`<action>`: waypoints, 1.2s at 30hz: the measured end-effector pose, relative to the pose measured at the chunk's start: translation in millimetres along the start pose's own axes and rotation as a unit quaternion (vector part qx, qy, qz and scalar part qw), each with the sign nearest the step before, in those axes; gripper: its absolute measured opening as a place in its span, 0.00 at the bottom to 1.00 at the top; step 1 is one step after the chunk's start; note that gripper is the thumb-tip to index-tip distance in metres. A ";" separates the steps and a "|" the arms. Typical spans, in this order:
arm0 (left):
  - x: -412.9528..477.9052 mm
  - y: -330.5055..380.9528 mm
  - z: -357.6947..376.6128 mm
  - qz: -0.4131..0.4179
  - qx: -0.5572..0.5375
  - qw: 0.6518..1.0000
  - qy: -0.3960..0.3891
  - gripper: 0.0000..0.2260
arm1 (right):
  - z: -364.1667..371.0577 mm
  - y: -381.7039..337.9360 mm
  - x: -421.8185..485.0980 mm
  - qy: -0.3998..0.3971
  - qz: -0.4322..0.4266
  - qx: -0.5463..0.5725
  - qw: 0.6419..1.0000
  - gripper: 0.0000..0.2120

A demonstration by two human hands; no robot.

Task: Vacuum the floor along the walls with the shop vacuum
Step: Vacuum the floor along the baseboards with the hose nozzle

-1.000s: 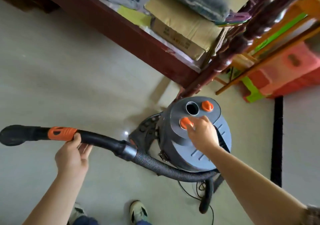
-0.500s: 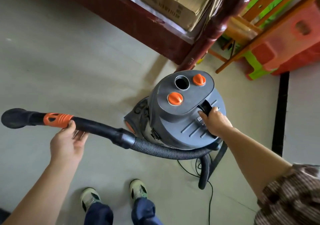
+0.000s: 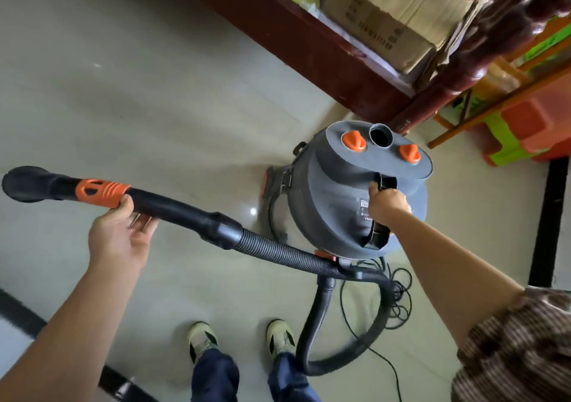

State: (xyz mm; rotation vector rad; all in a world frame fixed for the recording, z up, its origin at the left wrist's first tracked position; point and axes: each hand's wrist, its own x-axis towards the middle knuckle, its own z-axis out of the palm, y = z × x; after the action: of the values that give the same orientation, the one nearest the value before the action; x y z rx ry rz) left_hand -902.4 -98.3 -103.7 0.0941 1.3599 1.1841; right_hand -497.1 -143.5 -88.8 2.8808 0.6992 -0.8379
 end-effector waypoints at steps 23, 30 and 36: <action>61.1 90.5 -27.3 0.044 -0.048 0.998 0.021 0.04 | 39.3 -94.3 -55.3 0.197 -0.235 -0.105 0.946 0.27; 55.1 81.9 -21.3 0.037 -0.037 0.998 0.025 0.05 | 36.6 -110.0 -37.5 0.102 -0.375 -0.530 0.754 0.27; 63.6 81.3 -22.9 0.038 -0.028 0.999 0.027 0.05 | 36.9 -138.2 -29.7 0.129 -0.336 -0.521 0.774 0.26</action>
State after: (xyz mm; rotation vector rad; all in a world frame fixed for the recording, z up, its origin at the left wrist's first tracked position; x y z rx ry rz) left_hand -982.7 -29.6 -100.7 0.0750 1.3784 1.2963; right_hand -598.5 -38.5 -95.5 1.6921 1.6148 0.0457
